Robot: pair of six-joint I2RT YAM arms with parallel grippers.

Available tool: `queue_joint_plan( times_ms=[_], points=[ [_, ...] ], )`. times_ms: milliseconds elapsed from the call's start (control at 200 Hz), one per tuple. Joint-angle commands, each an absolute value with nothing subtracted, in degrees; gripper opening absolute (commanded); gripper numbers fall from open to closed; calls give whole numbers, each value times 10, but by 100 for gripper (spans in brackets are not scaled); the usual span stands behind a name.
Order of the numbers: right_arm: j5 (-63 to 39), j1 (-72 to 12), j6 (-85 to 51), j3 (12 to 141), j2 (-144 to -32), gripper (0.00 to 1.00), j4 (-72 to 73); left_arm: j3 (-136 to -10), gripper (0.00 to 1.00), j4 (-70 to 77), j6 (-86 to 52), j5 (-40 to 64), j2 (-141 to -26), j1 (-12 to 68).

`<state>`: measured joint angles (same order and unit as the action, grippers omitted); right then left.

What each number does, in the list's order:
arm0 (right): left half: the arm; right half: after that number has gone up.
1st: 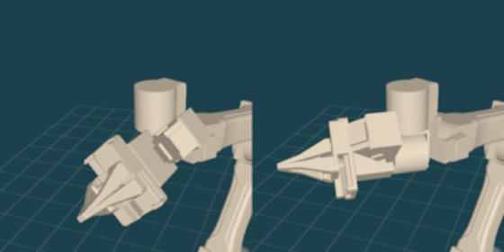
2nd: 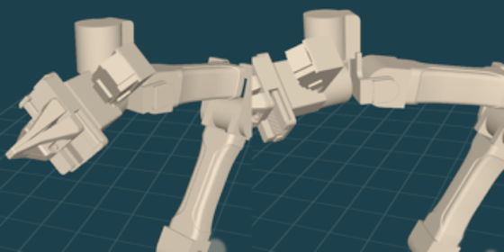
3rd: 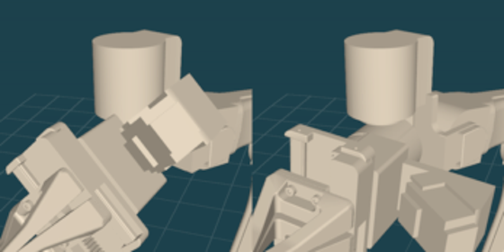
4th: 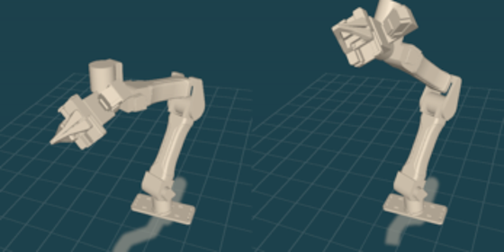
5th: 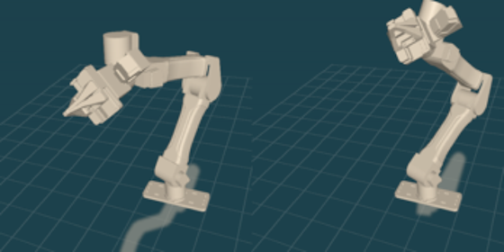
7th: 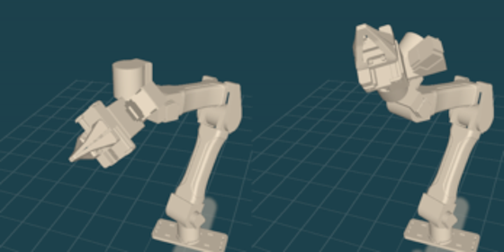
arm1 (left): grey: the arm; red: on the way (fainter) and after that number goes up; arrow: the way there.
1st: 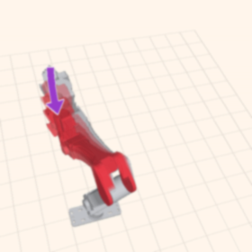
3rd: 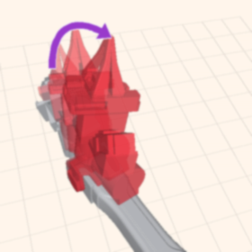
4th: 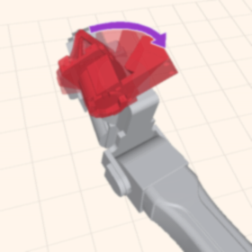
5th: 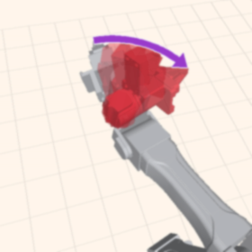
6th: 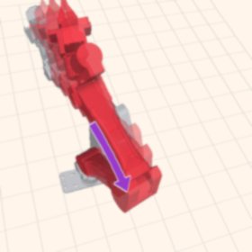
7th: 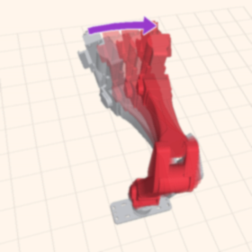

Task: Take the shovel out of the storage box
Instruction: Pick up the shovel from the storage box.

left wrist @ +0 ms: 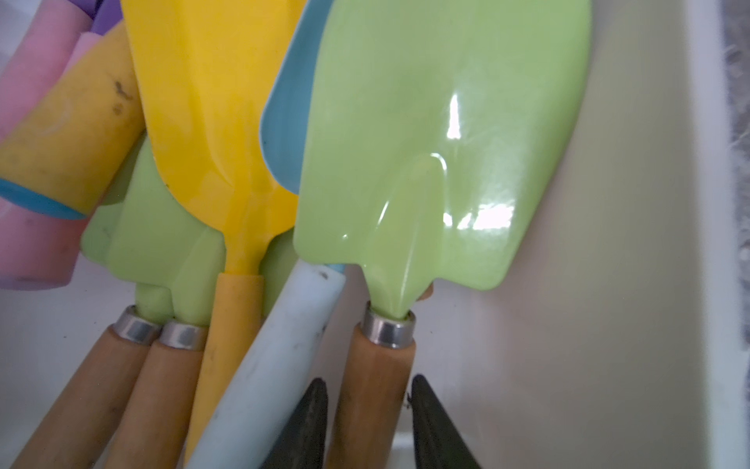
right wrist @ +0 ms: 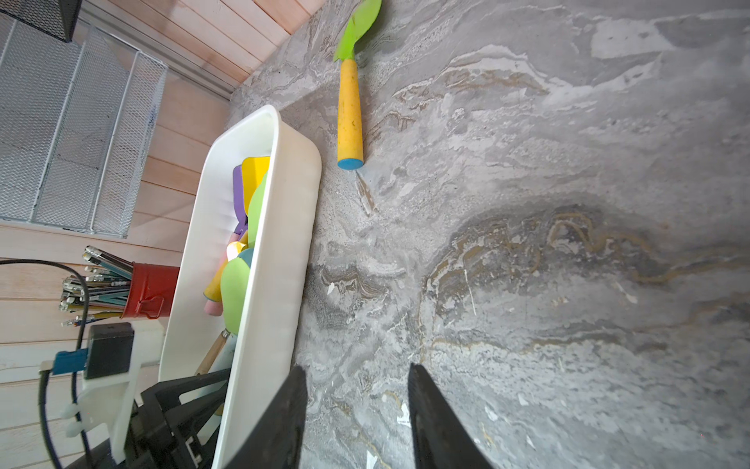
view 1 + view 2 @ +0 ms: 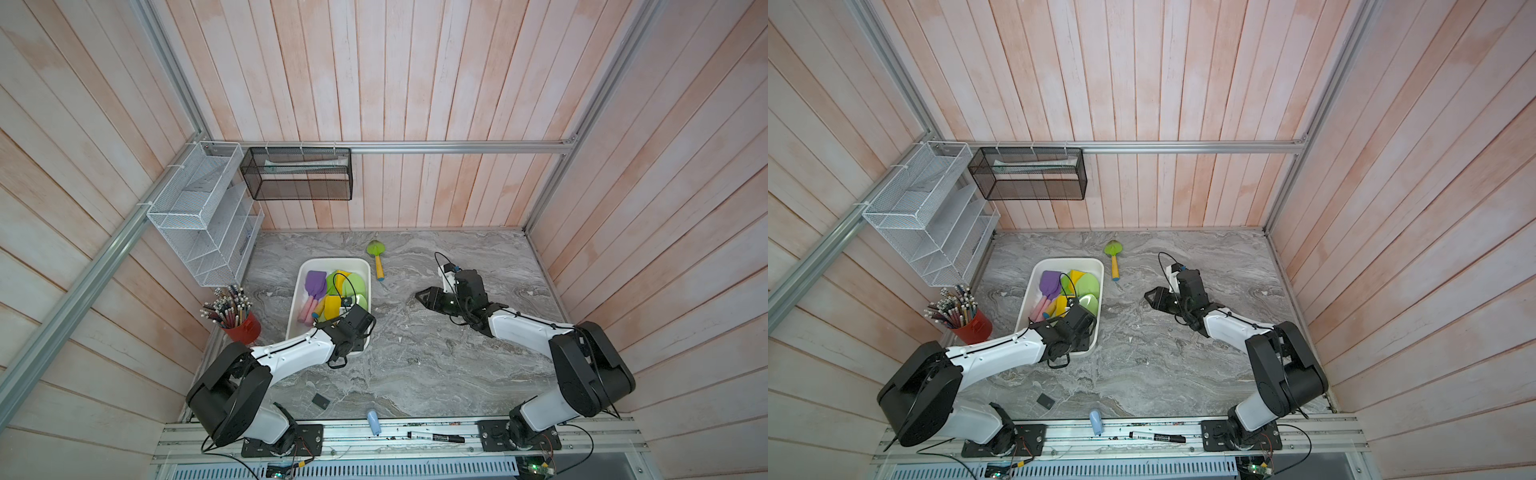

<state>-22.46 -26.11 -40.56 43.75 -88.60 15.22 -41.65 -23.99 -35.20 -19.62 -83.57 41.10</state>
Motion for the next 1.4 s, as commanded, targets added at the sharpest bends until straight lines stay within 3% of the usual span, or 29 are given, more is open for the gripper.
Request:
queue_joint_plan(
  times_ms=[0, 445, 935, 1175, 1390],
  points=[
    [-232, -265, -409, 441, -887, 43, 157, -401, 37, -246, -350, -190, -843, 419],
    [-213, -265, -397, 435, -857, 43, 136, -428, 18, -254, -330, -193, -853, 418],
    [-214, -276, -391, 459, -848, 43, 127, -468, 18, -280, -302, -91, -719, 334],
    [-231, -291, -397, 485, -859, 43, 142, -416, 18, -211, -301, 60, -671, 241],
    [-311, -321, -416, 509, -895, 43, 204, -366, 18, -145, -297, 169, -638, 176]
  ],
)
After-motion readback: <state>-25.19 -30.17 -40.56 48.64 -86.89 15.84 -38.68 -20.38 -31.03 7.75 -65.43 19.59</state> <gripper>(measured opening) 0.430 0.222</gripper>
